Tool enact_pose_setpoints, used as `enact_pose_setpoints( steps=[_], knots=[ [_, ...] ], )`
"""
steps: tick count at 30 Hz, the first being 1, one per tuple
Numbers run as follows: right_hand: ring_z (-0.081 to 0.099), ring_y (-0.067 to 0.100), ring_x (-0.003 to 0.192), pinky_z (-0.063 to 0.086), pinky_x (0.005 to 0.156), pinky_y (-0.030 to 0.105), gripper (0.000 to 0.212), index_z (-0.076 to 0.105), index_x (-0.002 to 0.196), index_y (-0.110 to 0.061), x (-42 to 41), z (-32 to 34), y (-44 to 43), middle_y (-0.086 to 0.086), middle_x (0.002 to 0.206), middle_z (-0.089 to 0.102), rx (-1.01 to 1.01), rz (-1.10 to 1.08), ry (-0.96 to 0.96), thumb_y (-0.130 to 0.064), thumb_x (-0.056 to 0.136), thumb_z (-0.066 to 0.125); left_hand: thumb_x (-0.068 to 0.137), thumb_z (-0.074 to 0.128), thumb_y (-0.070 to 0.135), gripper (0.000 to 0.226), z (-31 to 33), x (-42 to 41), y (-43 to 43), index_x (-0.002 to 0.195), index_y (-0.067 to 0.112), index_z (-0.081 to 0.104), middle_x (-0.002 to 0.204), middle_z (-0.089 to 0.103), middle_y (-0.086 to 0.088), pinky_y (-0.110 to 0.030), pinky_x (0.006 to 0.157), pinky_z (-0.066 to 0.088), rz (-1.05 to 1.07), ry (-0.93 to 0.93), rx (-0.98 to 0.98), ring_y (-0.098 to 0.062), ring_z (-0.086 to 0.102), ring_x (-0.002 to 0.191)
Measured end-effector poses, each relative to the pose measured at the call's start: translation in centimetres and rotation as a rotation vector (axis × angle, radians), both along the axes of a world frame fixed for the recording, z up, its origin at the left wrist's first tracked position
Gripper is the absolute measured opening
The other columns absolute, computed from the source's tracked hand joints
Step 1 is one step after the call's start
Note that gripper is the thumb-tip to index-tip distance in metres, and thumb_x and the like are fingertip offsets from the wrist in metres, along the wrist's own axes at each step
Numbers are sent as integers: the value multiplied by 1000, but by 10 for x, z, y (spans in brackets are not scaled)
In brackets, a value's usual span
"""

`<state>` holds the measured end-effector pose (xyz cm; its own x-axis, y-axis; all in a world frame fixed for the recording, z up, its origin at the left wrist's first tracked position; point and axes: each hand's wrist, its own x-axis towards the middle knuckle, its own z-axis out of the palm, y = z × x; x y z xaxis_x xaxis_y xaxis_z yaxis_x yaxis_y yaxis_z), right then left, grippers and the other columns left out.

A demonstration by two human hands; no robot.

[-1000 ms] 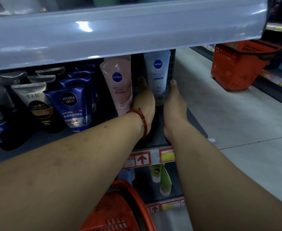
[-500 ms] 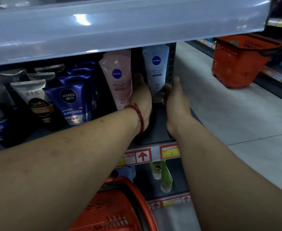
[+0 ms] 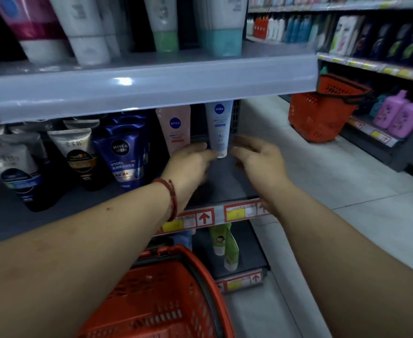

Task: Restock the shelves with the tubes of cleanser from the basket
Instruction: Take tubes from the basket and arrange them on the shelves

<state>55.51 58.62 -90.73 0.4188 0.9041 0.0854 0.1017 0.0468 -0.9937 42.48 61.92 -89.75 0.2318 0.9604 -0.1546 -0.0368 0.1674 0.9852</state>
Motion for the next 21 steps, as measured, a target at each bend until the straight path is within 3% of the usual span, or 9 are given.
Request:
enact_pose_setpoints(
  steps=[3, 6, 10, 12, 16, 21],
  knots=[
    [61, -8, 93, 47, 82, 1, 39, 65, 128, -12, -7, 18, -40, -12, 108, 66, 81, 29, -185, -3, 90, 69, 92, 69, 11, 49, 8, -22, -28, 139, 13, 56, 130, 65, -7, -36, 105, 49, -44, 165, 133, -17, 63, 116],
    [58, -13, 99, 40, 83, -5, 44, 64, 131, -18, -14, 31, -74, -17, 114, 62, 107, 24, -399, -5, 89, 70, 90, 71, 10, 54, 26, -42, -49, 141, 15, 54, 135, 62, -4, -29, 104, 48, -92, 308, 277, -13, 61, 119],
    [59, -2, 117, 42, 100, 10, 48, 62, 134, -25, -21, 55, -108, -20, 122, 61, 163, -42, -541, -17, 88, 74, 87, 75, 13, 52, 65, -62, -76, 135, 23, 58, 127, 64, 6, -24, 102, 49, -168, 353, 432, -5, 62, 112],
    [60, -5, 114, 46, 101, 15, 46, 63, 132, -24, -24, 74, -115, -20, 119, 63, 218, -80, -544, -17, 88, 75, 87, 76, 13, 51, 88, -67, -81, 134, 20, 58, 128, 63, 6, -21, 102, 49, -208, 357, 493, -5, 61, 114],
    [63, 1, 114, 49, 104, 25, 46, 65, 131, -19, -25, 118, -110, -9, 124, 68, 280, -127, -499, -17, 86, 77, 86, 77, 17, 46, 137, -68, -76, 130, 17, 62, 125, 67, 2, -34, 105, 51, -177, 328, 616, -8, 65, 114],
    [58, 6, 123, 46, 107, 28, 58, 56, 141, -19, -12, 165, -87, -5, 138, 62, 220, -103, -580, -25, 87, 77, 88, 75, 20, 54, 182, -55, -57, 139, 14, 57, 132, 64, 1, -28, 108, 47, -78, 350, 632, -6, 62, 117]
  ],
)
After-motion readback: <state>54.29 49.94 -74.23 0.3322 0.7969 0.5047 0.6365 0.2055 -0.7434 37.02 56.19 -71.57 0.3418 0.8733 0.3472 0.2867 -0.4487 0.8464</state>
